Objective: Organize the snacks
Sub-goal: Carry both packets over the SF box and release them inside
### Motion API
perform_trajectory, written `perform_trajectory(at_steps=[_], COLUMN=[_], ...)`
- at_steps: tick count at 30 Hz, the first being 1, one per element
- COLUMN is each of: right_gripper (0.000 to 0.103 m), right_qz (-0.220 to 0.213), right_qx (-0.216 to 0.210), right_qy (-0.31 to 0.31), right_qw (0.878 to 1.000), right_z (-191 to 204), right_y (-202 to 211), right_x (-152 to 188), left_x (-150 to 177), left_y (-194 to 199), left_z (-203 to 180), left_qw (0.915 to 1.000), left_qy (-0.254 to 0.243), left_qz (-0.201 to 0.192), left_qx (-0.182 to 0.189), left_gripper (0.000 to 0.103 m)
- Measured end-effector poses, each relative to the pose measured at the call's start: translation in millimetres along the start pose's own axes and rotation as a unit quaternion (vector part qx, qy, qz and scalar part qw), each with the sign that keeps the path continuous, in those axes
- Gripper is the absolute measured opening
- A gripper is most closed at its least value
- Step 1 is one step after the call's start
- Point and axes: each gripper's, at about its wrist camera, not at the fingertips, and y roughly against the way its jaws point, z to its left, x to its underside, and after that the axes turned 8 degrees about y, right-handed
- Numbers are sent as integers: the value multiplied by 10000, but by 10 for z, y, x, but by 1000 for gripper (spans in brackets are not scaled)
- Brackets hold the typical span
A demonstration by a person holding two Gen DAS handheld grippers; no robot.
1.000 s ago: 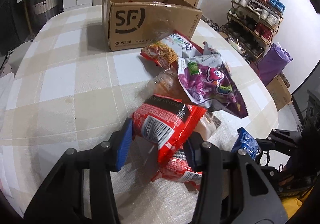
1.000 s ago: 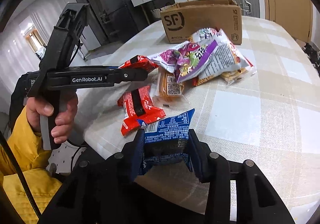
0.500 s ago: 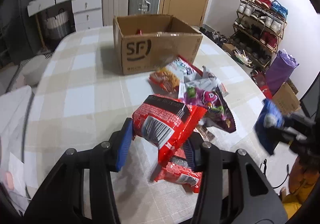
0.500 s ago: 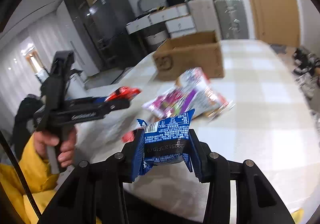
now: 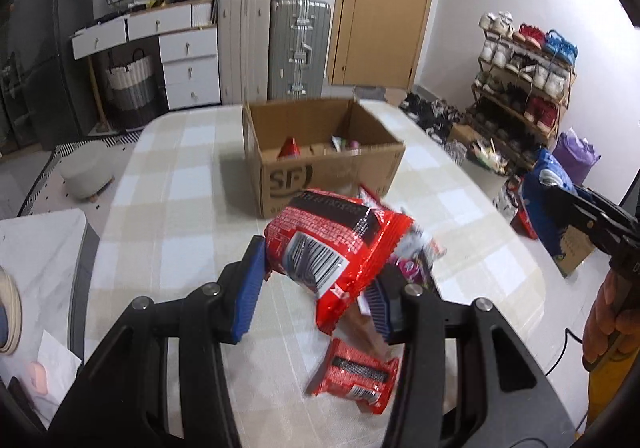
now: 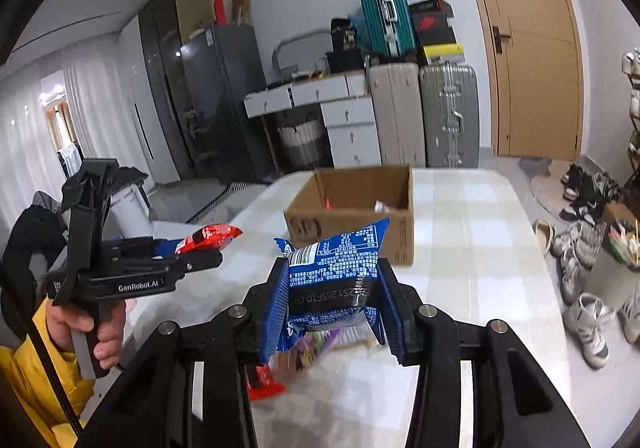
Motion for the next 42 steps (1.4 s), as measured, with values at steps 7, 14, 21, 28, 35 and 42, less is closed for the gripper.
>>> perform_trajectory(at_steps=[7, 14, 21, 28, 35, 42], right_gripper=[43, 43, 43, 43, 43, 43], right_qz=[-147, -173, -163, -57, 225, 504], right_qx=[-73, -285, -384, -457, -569, -608], right_qy=[50, -67, -340, -442, -719, -852], right_qw=[9999, 9994, 9985, 9980, 9955, 9932], right_z=[-42, -78, -216, -332, -537, -731], right_y=[-17, -194, -505, -822, -1284, -1772], right_x=[-376, -714, -992, -1147, -1234, -1302], left_x=[-263, -495, -723, -838, -1023, -1199], left_y=[278, 436, 413, 149, -372, -972], left_z=[-91, -160, -187, -73, 156, 304], left_qw=[9992, 9983, 9976, 9979, 9963, 9965], left_qy=[-51, -57, 69, 296, 741, 832], left_qz=[-378, -569, -677, -546, -394, -26], left_qx=[-78, -126, -149, -186, -196, -108], left_gripper=[44, 44, 44, 44, 44, 44])
